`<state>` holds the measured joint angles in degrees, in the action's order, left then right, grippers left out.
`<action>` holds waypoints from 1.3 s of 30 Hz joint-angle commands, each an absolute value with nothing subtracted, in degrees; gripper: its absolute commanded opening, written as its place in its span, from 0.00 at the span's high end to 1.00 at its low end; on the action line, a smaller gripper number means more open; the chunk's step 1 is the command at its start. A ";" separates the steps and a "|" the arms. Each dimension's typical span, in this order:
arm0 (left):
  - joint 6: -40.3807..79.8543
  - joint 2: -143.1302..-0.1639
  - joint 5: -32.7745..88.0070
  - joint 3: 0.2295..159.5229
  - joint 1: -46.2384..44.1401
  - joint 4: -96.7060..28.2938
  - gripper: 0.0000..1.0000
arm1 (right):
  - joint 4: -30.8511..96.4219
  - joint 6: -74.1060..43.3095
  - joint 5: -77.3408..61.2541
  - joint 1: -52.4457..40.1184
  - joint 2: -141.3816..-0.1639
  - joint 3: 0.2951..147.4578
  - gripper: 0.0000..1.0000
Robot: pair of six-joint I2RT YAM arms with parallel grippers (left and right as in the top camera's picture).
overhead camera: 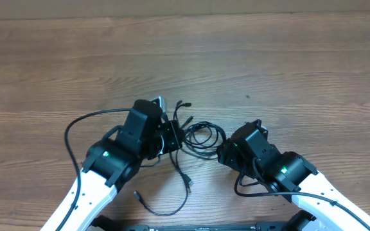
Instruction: Untangle cables
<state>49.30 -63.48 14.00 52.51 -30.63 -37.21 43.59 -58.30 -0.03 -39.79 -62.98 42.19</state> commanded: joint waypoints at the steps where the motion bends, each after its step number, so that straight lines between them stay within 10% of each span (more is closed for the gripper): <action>1: 48.18 -60.51 9.39 52.99 -30.35 -38.50 0.96 | 43.55 -58.33 -2.72 -39.70 -62.43 42.22 0.37; 16: 48.23 -58.19 11.51 52.99 -30.39 -39.44 0.96 | 26.11 -67.96 -7.64 -39.68 -73.71 42.22 0.43; 24: 48.18 -58.22 10.68 52.99 -30.35 -42.30 0.96 | 18.81 -67.55 -1.32 -39.68 -81.58 42.22 0.92; 27: 48.21 -58.22 7.35 52.99 -30.37 -43.88 0.94 | 20.14 -65.01 3.95 -39.68 -82.06 42.22 0.96; 36: 48.23 -62.11 3.88 52.82 -30.39 -46.33 0.09 | 21.26 -40.58 4.54 -37.52 -74.13 45.87 0.96; 39: 48.51 -65.36 3.90 52.80 -30.39 -46.24 0.04 | 24.82 -34.48 4.40 -37.32 -69.58 46.24 0.96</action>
<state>49.08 -62.50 5.28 52.49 -30.65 -46.13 23.86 -44.88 3.18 -37.78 -74.24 43.62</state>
